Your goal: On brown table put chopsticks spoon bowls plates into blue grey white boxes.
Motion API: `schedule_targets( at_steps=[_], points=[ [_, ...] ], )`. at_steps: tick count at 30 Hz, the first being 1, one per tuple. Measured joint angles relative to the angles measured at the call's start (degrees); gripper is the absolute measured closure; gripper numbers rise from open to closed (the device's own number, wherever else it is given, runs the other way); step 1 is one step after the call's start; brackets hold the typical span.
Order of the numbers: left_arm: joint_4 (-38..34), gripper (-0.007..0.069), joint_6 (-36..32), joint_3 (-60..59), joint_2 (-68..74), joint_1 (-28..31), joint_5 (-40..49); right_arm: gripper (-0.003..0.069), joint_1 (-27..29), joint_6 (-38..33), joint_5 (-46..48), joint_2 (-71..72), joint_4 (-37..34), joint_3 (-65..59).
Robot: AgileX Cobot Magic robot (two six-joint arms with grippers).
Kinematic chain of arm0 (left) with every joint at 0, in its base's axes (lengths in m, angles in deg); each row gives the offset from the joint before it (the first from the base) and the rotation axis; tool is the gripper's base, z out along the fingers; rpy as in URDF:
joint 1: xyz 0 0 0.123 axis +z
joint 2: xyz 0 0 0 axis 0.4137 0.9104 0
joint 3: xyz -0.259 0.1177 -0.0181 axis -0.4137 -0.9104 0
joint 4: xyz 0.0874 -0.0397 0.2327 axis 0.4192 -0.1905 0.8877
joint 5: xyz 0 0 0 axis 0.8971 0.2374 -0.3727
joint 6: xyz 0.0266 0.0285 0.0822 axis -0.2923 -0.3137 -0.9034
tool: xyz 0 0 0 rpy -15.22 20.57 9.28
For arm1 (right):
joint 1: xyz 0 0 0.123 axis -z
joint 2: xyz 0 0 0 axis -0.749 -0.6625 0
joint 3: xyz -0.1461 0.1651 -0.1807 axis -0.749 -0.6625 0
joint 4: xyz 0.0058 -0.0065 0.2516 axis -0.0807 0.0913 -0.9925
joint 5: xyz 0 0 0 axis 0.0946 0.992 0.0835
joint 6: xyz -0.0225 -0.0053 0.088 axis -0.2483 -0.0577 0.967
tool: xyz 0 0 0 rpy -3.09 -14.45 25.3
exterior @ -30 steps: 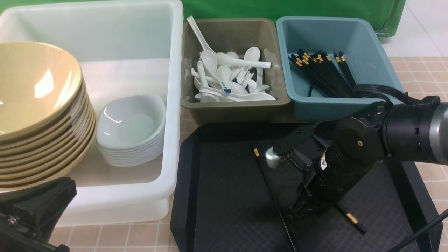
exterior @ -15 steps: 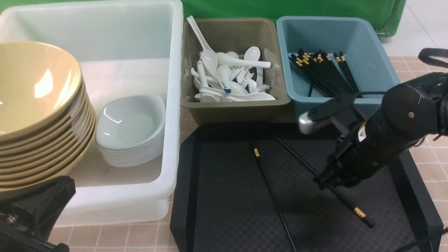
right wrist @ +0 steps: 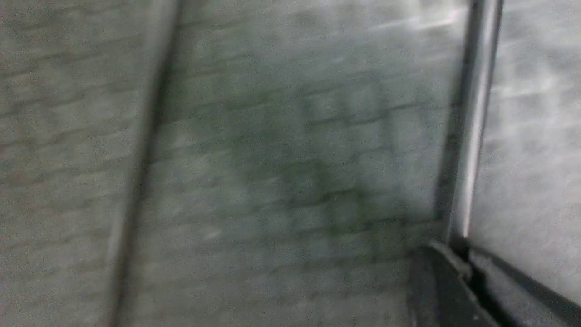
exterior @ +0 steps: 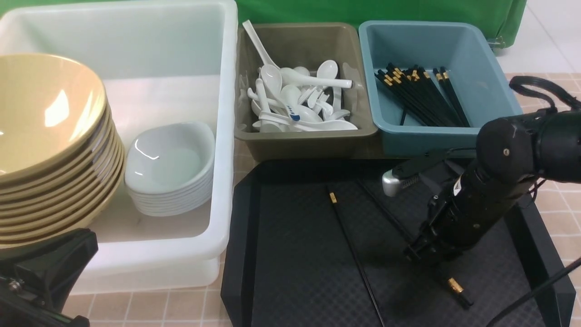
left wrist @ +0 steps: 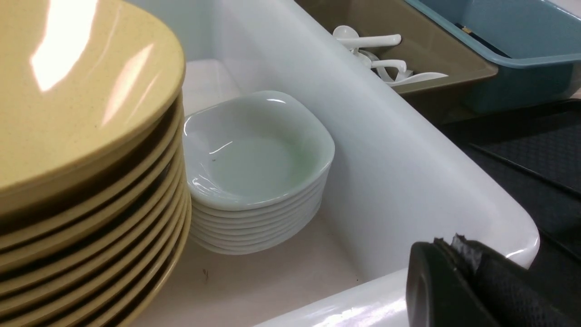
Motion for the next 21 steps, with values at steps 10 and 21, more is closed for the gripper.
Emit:
schedule_targets(
  at_steps=[10,21],
  points=[
    [0.0,0.0623,-1.5,0.0,0.0,0.0,-0.95,0.0582,1.45,-2.78,-26.42,21.15,0.89,2.84],
    [0.0,0.0623,-1.5,0.0,0.0,0.0,-0.1,0.0367,7.07,6.93,-28.58,2.0,0.95,17.48]
  ],
)
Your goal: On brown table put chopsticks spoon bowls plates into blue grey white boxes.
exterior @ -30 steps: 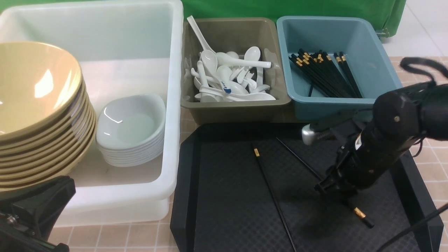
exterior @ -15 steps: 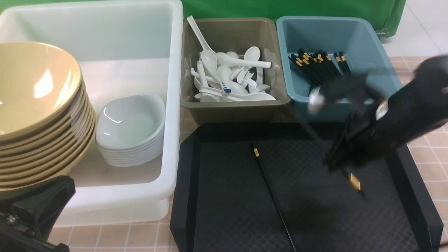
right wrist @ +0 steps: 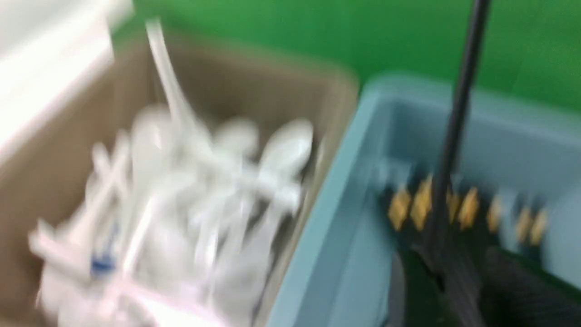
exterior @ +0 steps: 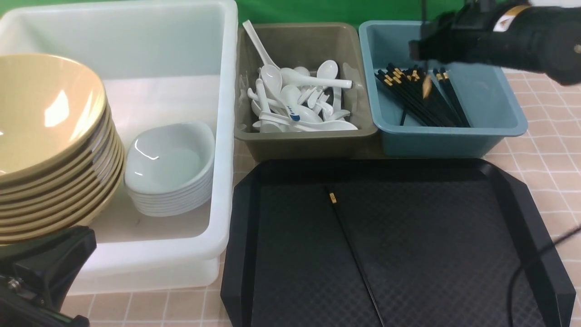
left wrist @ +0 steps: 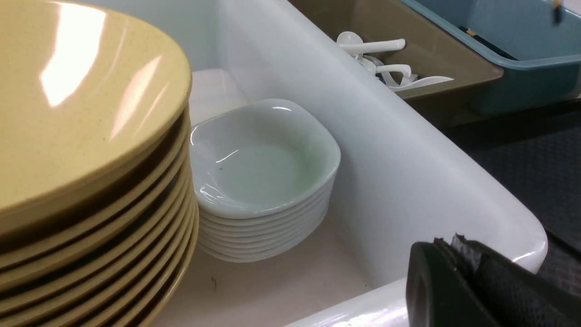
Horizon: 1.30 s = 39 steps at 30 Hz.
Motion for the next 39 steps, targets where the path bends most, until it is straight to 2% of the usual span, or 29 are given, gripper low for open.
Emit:
schedule_targets(
  at_steps=[2,3,6,8,10,12,14,15,18,22,27,28,29,31,36,39],
  points=[
    [0.0,0.0623,0.0,0.0,0.0,0.0,0.49,0.0336,-0.07,1.36,4.48,-0.74,0.0,1.52],
    [0.0,0.0623,0.0,0.0,0.0,0.0,0.93,0.0312,-0.61,2.64,11.64,-0.86,-0.25,3.12],
    [0.0,0.0623,0.0,0.0,0.0,0.0,1.29,0.0298,-3.62,2.46,23.28,-0.67,-0.44,4.56],
    [0.0,0.0623,0.0,0.0,0.0,0.0,1.35,0.0298,-5.37,1.68,26.99,-0.67,-0.44,4.5],
    [0.12,0.0623,0.0,0.0,0.0,0.0,1.36,0.03,-11.19,0.64,33.95,-0.67,-0.65,2.11],
    [0.26,0.0623,0.0,0.0,0.0,0.0,1.36,0.03,-16.25,0.37,33.74,-0.74,-0.94,-1.24],
    [0.26,0.0623,-0.05,0.0,0.0,0.0,1.36,0.03,-18.19,0.33,32.54,-0.95,-1.15,-3.06],
    [0.26,0.0623,-0.05,0.0,0.0,0.0,1.36,0.03,-20.73,0.78,29.1,-1.67,-1.37,-5.92],
    [0.26,0.0623,-0.11,0.0,0.0,0.0,1.36,0.0302,-22.31,2.18,21.91,-4.05,-1.57,-8.75],
    [0.26,0.0623,-0.08,0.0,0.0,0.0,1.42,0.0332,-22.31,2.44,16.45,-8.93,-1.46,-9.36],
    [0.26,0.0623,-0.08,0.0,0.0,0.0,1.77,0.0481,-22.08,2.16,14.35,-11.59,-0.93,-8.95],
    [0.26,0.0623,-0.08,0.0,0.0,0.0,1.77,0.0533,-22.03,1.77,14.61,-11.59,-0.66,-8.82],
    [0.26,0.0623,-0.08,0.0,0.0,0.0,1.77,0.0533,-22.03,1.72,14.61,-11.59,-0.58,-8.82],
    [0.26,0.0623,-0.08,0.0,0.0,0.0,1.82,0.061,-22.03,1.35,15.58,-11.06,-0.39,-8.75],
    [0.26,0.0623,-0.08,0.0,0.0,0.0,1.82,0.0621,-21.5,0.29,21.22,-8.0,1.66,-8.46],
    [0.26,0.0623,-0.08,0.0,0.0,0.0,1.82,0.0592,-16.9,0.29,25.41,-4.05,4.0,-6.3]
  ],
)
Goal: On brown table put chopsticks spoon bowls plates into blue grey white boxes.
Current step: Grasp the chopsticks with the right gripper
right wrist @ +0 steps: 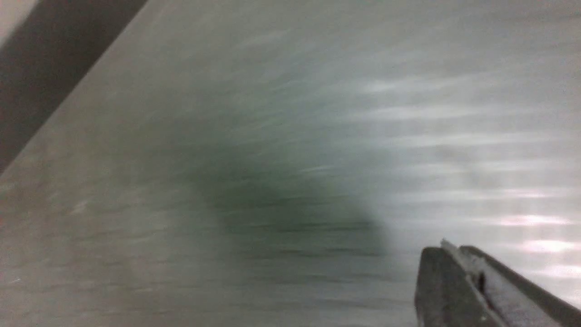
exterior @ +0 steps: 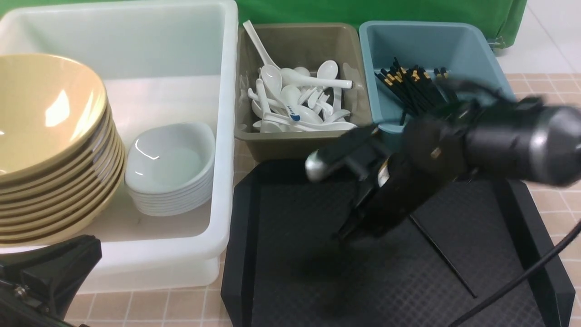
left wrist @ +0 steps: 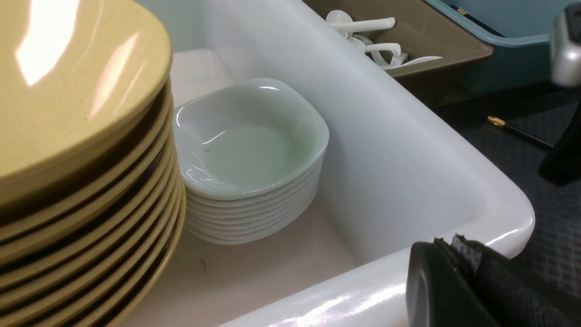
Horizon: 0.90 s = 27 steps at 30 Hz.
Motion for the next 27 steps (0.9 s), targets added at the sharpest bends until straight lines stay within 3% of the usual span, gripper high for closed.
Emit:
schedule_targets(
  at_steps=[2,3,4,5,9,11,16,17,18,23,27],
  points=[
    [0.0,0.0623,0.0,0.0,0.0,0.0,0.0,0.057,2.34,0.0,0.43,0.33,0.27,0.39],
    [0.0,0.0623,0.0,0.0,0.0,0.0,0.0,0.0498,6.2,0.0,1.13,0.17,0.44,0.5],
    [0.0,0.0623,0.0,0.0,0.0,0.0,0.0,0.0498,6.55,0.0,1.24,0.09,0.44,0.5],
    [0.0,0.0623,0.06,0.0,0.0,0.0,0.05,0.0445,8.62,0.45,1.45,-0.72,0.44,0.5],
    [0.0,0.0623,0.0,0.0,0.0,0.0,0.05,0.0333,10.68,1.76,1.27,-4.22,0.5,0.5],
    [0.0,0.0623,0.0,0.0,0.0,0.0,0.05,0.0316,10.68,1.76,0.8,-6.71,0.43,0.5],
    [0.0,0.0623,0.0,0.0,0.0,0.0,0.05,0.0438,10.68,0.03,0.34,-8.13,0.78,1.01],
    [0.0,0.0623,0.0,0.0,0.0,0.0,0.05,0.053,10.68,-1.15,0.58,-7.9,0.08,1.01],
    [0.0,0.0623,0.0,0.0,0.0,0.0,0.05,0.0573,10.6,-1.82,1.17,-7.45,-0.72,0.94],
    [0.0,0.0623,0.0,0.0,0.0,0.0,0.05,0.0594,9.92,-4.65,1.8,1.7,-2.17,0.27],
    [0.7,0.0623,0.0,0.0,0.0,0.0,-0.89,0.062,10.04,-7.78,-11.49,13.24,-1.93,0.35]
  ],
)
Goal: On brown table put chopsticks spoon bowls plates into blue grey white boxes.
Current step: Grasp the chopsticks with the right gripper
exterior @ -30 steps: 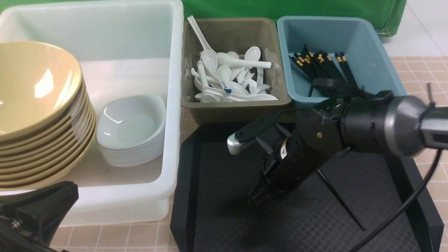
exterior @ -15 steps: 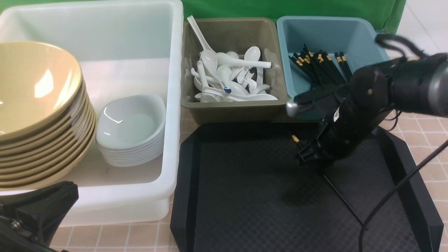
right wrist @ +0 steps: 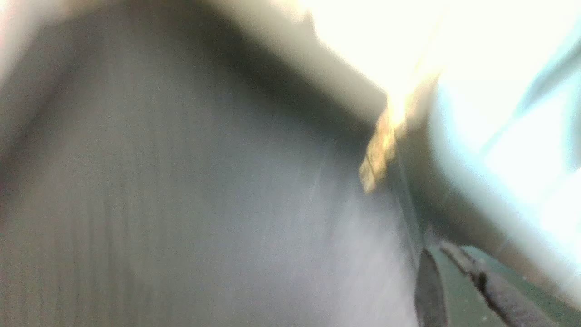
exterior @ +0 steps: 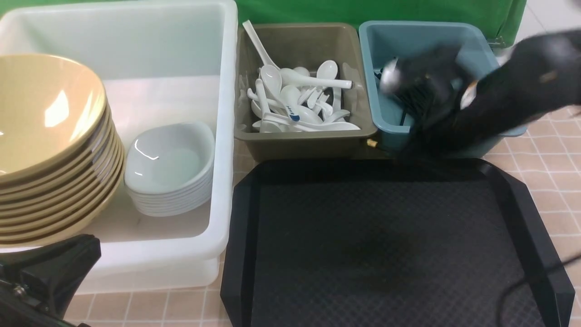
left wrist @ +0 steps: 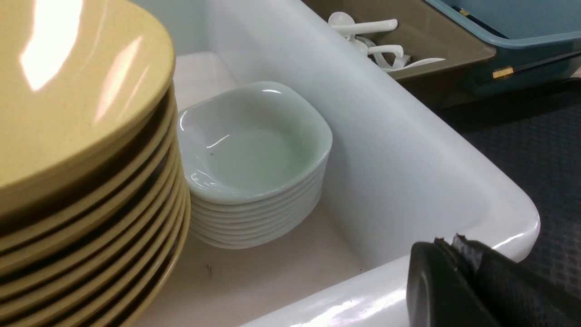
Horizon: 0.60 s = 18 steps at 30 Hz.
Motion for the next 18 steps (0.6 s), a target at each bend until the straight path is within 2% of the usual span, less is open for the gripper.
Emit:
schedule_targets(
  at_steps=[1,5,6,7,8,11,13,15,16,17,18],
  points=[
    [0.01,0.0623,0.0,0.0,0.0,0.0,-0.13,0.0621,0.08,-0.21,-2.13,0.89,0.05,0.09],
    [0.58,0.0623,0.0,0.0,0.0,0.0,-1.37,0.0622,2.82,-1.24,-26.08,3.64,0.05,0.18],
    [0.58,0.0623,0.0,0.0,0.0,0.0,-1.37,0.0622,3.17,-1.13,-27.99,3.52,0.05,0.18],
    [0.58,0.0623,-0.13,0.0,0.0,0.0,-1.37,0.062,4.82,0.15,-34.25,1.62,0.05,0.18],
    [0.58,0.0623,-0.13,0.0,0.0,0.0,-1.37,0.062,4.96,0.36,-34.52,1.39,-0.01,0.18],
    [0.58,0.0623,-0.13,0.0,0.0,0.0,-1.07,0.0612,6.19,2.81,-31.99,-1.1,-0.15,0.18],
    [0.6,0.0623,-0.13,0.0,0.0,0.0,-0.31,0.0602,6.32,2.35,-23.49,-2.53,-0.15,0.18],
    [0.77,0.0623,-0.13,0.0,0.0,0.0,0.66,0.0589,6.32,-0.27,-14.32,-2.88,-0.15,0.18],
    [0.76,0.0623,-0.13,0.0,0.0,0.0,0.9,0.0579,6.27,-3.74,-8.24,-2.95,-0.15,0.18],
    [0.76,0.0623,-0.13,0.0,0.0,0.0,0.9,0.0577,6.27,-3.74,-7.22,-2.95,-0.15,0.18],
    [0.76,0.0623,-0.13,0.0,0.0,0.0,0.95,0.0557,6.27,-8.21,0.77,-3.07,-0.15,0.18]
  ],
)
